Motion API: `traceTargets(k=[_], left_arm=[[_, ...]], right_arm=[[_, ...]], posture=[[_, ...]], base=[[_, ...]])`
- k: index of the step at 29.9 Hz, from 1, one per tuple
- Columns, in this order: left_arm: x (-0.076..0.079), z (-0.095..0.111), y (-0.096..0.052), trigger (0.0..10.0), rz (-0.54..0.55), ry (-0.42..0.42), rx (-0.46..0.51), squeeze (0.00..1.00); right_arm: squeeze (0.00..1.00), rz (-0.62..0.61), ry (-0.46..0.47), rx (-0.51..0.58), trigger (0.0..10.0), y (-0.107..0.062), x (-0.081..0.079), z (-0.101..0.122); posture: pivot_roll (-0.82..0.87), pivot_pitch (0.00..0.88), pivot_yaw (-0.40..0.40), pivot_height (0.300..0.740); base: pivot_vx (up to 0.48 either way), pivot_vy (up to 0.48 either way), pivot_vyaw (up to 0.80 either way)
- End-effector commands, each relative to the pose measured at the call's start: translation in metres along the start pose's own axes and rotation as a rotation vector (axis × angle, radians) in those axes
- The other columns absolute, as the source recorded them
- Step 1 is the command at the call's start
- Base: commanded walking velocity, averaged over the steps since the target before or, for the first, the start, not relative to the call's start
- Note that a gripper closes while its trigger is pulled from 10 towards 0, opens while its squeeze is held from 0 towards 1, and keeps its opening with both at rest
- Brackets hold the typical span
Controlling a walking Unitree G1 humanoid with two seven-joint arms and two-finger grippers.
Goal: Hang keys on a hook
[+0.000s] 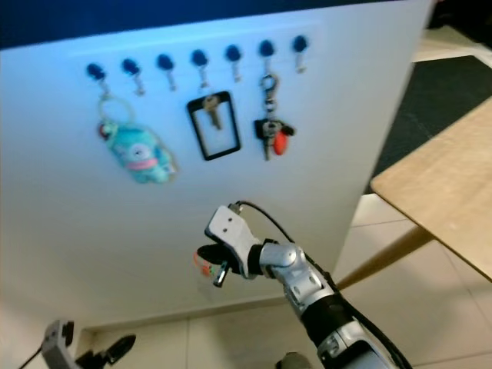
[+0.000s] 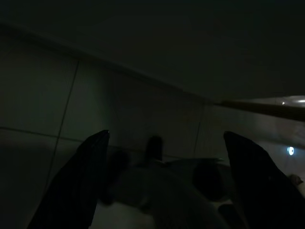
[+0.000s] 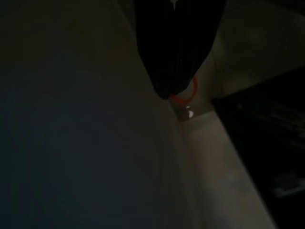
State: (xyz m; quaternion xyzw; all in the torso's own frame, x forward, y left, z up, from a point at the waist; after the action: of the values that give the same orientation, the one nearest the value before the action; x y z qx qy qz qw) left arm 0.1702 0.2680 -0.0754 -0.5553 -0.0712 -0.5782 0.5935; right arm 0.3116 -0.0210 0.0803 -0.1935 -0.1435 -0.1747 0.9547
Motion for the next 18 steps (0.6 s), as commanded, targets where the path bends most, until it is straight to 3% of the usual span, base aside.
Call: traceTargets(k=[1, 8, 12, 18], left_arm=[[-0.011, -0.007, -0.008, 10.0, 0.046, 0.003, -0.024, 0.00], [-0.014, -0.010, -0.008, 10.0, 0.085, 0.042, -0.050, 0.00], [-0.011, -0.020, -0.005, 10.0, 0.062, 0.094, -0.106, 0.00], [-0.009, -0.031, -0.003, 10.0, 0.048, 0.091, -0.139, 0.00]], right_arm=[[0.00, 0.009, -0.012, 0.025, 10.0, 0.005, -0.004, 0.004], [0.00, 0.008, -0.015, 0.030, 10.0, 0.005, -0.004, 0.005], [0.00, 0.009, -0.016, 0.035, 10.0, 0.004, -0.004, 0.006], [0.00, 0.011, -0.017, 0.047, 10.0, 0.004, -0.003, 0.008]], posture=[[-0.07, 0.111, 0.108, 0.740], [-0.07, 0.111, 0.110, 0.740], [-0.07, 0.113, 0.112, 0.740], [-0.07, 0.113, 0.112, 0.740]], base=[[-0.262, 0.334, 0.00], [0.000, 0.000, 0.00], [0.000, -0.466, 0.00], [0.000, -0.480, 0.00]])
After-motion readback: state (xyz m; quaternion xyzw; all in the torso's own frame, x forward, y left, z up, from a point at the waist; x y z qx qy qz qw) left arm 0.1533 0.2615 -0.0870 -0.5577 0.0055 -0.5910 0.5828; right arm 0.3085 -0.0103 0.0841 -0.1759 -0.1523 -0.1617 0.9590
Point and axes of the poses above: a point about 5 cm out from each wrist's last joint towards the gripper, its own y axis pointing out of the wrist towards the gripper, its own z axis along the axis of the wrist's last joint, x = y × z, the point moved 3 cm from there along y, pointing out of the wrist towards the gripper, and after that the axes turned 14 degrees about -y, right-handed, at the moved point
